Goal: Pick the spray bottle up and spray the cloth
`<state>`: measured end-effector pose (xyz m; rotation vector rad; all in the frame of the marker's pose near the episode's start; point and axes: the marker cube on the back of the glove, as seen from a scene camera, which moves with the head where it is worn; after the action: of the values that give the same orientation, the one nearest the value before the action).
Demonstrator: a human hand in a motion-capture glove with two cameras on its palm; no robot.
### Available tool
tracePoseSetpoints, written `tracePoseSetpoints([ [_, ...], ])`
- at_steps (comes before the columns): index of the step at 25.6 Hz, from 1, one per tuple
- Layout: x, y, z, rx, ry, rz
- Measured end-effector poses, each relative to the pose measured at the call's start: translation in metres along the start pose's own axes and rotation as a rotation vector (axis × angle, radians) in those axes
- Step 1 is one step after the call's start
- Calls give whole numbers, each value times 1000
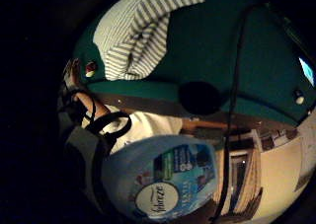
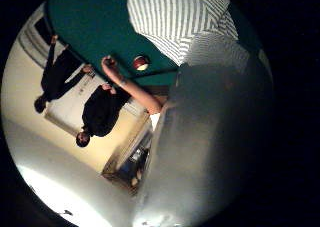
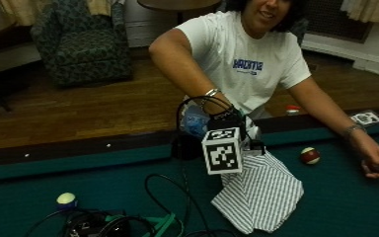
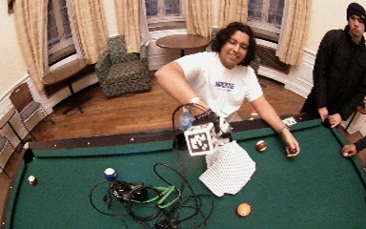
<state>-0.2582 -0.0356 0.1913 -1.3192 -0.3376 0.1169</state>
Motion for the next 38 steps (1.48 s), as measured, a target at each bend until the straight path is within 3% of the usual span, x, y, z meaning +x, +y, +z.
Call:
tracePoseSetpoints([
  [10,15,-59,43,-158,168,191],
  [19,13,-63,52,-155,226,191],
  [28,1,-28,33,-18,124,9],
  [38,-20,43,-7,277,-141,-478],
])
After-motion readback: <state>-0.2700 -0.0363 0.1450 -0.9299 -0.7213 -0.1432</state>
